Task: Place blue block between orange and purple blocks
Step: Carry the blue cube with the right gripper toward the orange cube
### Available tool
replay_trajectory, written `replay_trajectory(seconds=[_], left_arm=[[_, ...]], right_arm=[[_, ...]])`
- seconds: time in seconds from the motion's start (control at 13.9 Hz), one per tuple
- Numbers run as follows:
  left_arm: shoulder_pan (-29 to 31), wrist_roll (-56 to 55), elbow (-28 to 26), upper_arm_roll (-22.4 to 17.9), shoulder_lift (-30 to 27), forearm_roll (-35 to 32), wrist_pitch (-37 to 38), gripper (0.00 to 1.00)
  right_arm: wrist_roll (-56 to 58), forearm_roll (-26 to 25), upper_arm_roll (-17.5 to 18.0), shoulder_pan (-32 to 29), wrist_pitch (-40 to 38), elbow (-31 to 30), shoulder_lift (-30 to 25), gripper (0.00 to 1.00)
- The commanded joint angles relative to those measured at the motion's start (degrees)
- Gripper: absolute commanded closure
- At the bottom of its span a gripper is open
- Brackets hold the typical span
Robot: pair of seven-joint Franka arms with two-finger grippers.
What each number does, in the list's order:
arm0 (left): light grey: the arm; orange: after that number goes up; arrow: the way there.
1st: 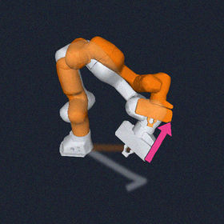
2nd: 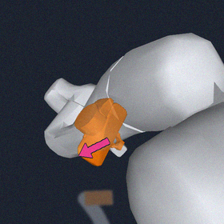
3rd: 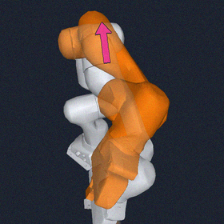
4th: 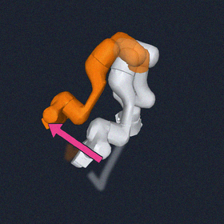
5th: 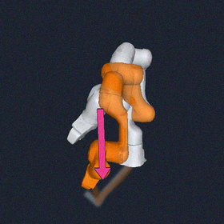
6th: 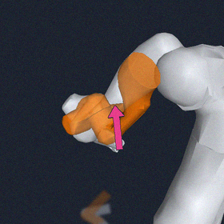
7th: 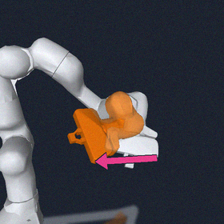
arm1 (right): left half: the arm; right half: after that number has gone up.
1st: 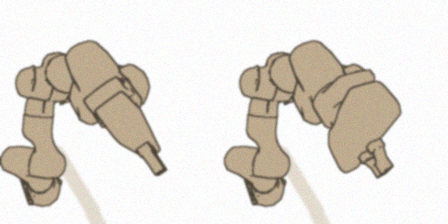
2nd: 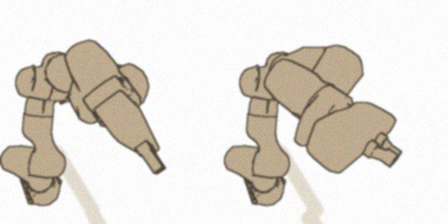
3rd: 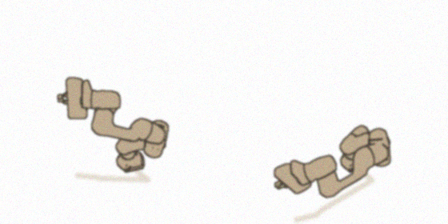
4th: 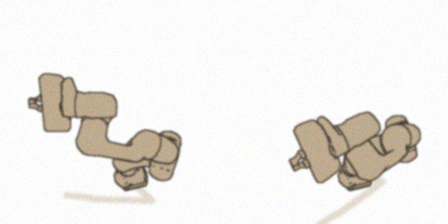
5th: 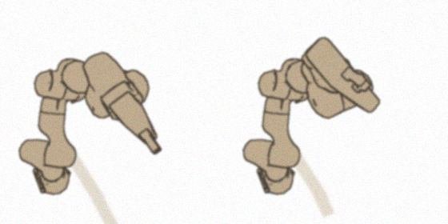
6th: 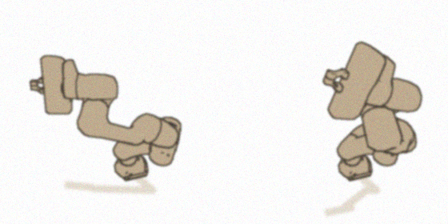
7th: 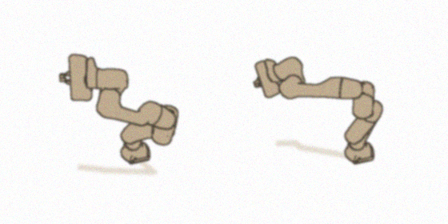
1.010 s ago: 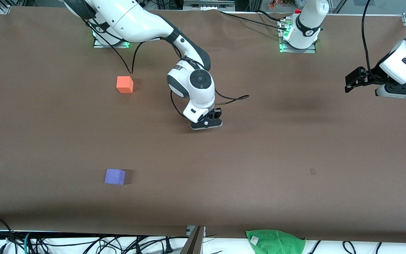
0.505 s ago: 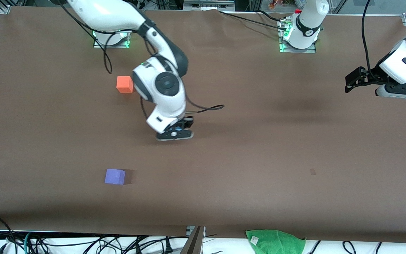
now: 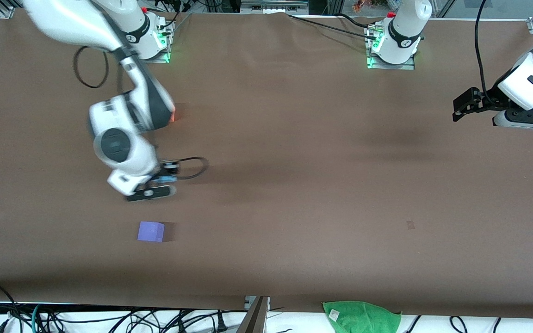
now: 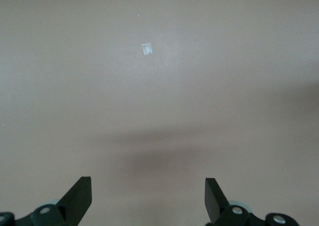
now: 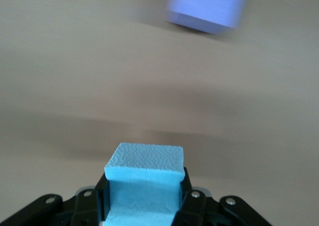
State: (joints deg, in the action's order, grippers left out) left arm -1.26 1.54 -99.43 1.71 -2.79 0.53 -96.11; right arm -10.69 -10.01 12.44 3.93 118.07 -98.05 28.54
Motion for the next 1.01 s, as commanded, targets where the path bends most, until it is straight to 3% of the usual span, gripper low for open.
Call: replay_trajectory(seconds=[0.0,0.14,0.65,0.94], left_arm=[[0.21,1.19,1.52,0.14,0.60,-1.14,1.19,0.00],[0.21,1.19,1.52,0.14,0.60,-1.14,1.19,0.00],[0.21,1.19,1.52,0.14,0.60,-1.14,1.19,0.00],[0.21,1.19,1.52,0.14,0.60,-1.14,1.19,0.00]], right_arm=[[2.17,1.83,0.92,-3.66,3.91,-6.70,-3.49,0.88],[2.08,5.17,0.74,-4.28,7.16,-9.86,-4.01,0.88],[0.59,5.27,0.57,-4.20,22.71,-22.00,-6.04,0.88],[-1.34,5.27,0.48,-4.20,23.26,-22.62,-6.13,0.88]])
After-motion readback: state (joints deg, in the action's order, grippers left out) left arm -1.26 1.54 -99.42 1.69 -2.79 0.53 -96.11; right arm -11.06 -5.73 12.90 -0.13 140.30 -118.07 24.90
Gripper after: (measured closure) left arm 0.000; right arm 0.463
